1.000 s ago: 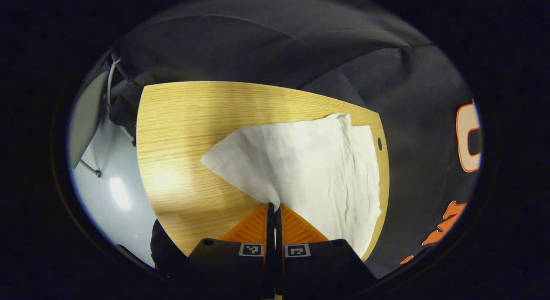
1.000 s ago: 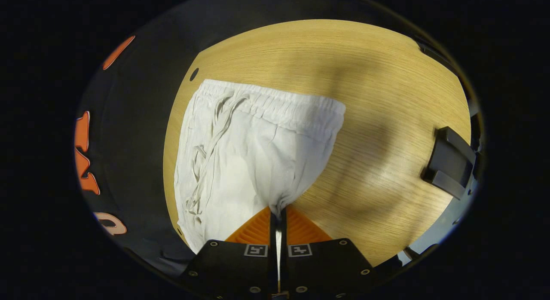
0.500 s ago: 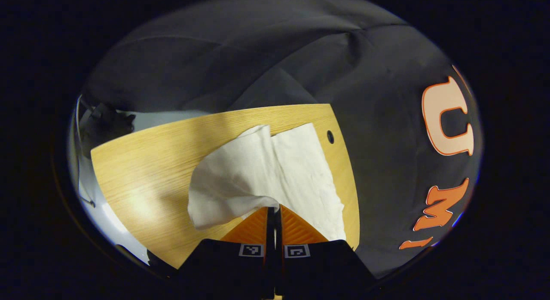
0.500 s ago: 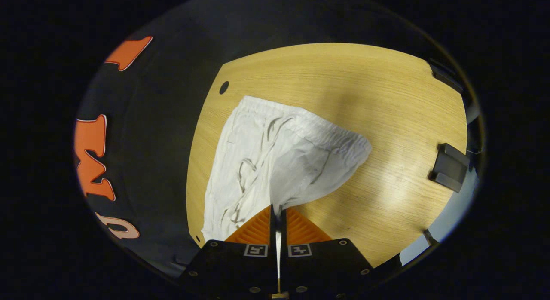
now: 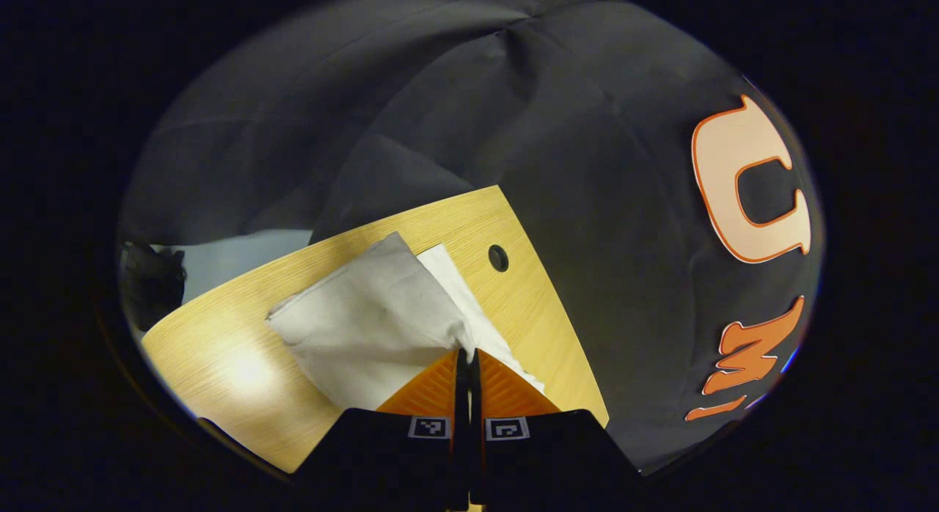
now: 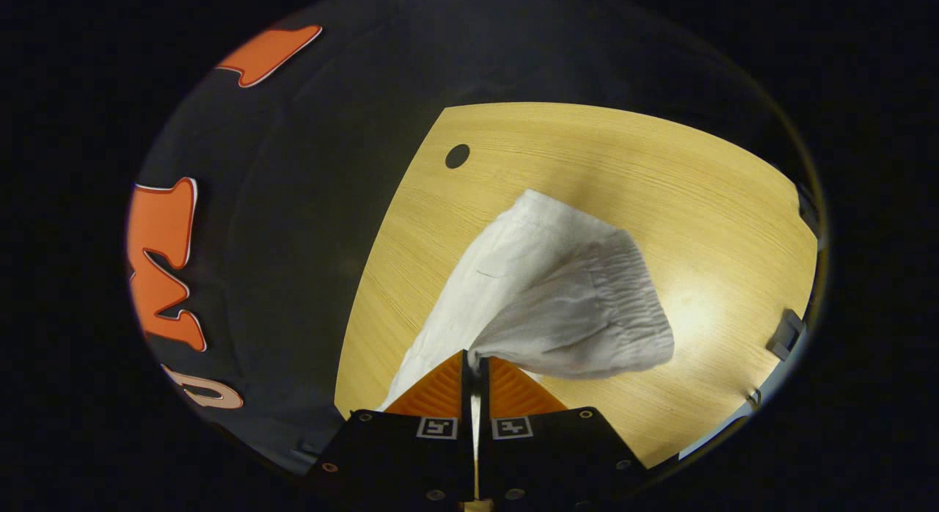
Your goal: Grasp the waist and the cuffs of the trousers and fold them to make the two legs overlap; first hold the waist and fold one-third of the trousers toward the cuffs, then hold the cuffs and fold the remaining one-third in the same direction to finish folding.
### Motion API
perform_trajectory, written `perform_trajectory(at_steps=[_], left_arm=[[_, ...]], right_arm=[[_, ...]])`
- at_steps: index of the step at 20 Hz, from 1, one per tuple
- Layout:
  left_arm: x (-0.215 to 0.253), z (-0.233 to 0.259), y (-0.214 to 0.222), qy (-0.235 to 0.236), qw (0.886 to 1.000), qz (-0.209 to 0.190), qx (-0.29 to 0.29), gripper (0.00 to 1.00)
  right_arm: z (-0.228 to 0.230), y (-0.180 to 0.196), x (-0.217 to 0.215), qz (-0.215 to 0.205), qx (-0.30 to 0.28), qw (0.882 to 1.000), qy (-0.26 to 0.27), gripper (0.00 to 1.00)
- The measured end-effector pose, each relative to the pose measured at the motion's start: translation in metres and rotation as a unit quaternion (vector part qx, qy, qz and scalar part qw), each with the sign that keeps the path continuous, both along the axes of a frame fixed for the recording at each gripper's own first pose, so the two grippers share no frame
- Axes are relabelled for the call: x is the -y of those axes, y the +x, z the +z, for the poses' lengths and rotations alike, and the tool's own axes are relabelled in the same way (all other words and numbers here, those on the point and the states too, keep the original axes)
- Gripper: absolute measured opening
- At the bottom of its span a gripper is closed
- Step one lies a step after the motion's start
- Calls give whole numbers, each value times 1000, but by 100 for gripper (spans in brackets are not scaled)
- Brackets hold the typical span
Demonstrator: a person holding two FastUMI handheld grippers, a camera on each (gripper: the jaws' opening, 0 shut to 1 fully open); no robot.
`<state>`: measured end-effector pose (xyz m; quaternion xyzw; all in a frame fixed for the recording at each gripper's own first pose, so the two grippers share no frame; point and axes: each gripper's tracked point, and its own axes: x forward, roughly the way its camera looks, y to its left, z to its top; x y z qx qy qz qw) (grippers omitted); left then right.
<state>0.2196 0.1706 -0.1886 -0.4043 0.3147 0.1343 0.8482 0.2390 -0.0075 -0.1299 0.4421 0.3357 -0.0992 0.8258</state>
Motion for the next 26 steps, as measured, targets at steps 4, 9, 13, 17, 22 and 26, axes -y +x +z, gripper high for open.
perform_trajectory(at_steps=[4,9,13,17,22,26], left_arm=[[10,-12,64,22,1000,-1,-6,4],[21,-55,118,55,997,-21,-48,4],[29,-69,124,81,993,-29,-76,24],[33,-54,113,104,991,-30,-79,98],[42,-8,97,171,983,-59,-35,100],[49,8,95,189,978,-84,12,100]], right_arm=[[-1,61,-6,25,-19,999,-12,2],[-30,121,-7,50,-51,997,-13,2],[-42,142,-14,70,-47,996,-12,13],[-23,137,-16,90,-18,996,-23,93],[8,109,16,90,31,991,-90,99],[12,77,64,53,50,991,-111,99]])
